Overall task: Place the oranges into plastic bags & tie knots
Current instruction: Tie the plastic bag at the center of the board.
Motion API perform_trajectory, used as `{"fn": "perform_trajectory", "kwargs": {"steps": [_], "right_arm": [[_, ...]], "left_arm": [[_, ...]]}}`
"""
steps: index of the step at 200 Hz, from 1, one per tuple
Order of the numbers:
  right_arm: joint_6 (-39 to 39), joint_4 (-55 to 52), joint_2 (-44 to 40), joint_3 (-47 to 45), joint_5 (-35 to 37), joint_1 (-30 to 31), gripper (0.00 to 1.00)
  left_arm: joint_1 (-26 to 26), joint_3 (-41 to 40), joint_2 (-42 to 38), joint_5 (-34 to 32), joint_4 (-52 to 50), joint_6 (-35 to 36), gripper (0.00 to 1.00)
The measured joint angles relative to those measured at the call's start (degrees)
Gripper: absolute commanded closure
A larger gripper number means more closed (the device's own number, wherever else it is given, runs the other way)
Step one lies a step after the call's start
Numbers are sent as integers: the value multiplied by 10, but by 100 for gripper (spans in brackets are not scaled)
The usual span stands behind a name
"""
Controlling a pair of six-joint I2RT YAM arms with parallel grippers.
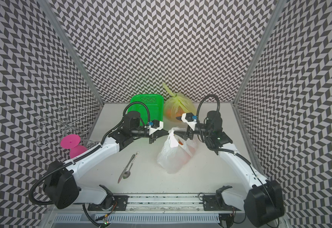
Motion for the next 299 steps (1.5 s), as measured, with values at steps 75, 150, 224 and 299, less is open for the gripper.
{"fn": "perform_trajectory", "kwargs": {"steps": [75, 150, 224, 299], "right_arm": [[-80, -351, -79, 108, 40, 14, 16], [-2, -399, -4, 106, 27, 67, 26], [15, -396, 19, 130, 20, 68, 44], [14, -412, 14, 141, 63, 66, 100]], "left_arm": [[-1, -23, -8, -61, 25, -79, 100], [-12, -22, -8, -89, 27, -87, 100], [-18, -22, -8, -100, 27, -77, 100], [-19, -22, -12, -114, 23, -61, 100]]}}
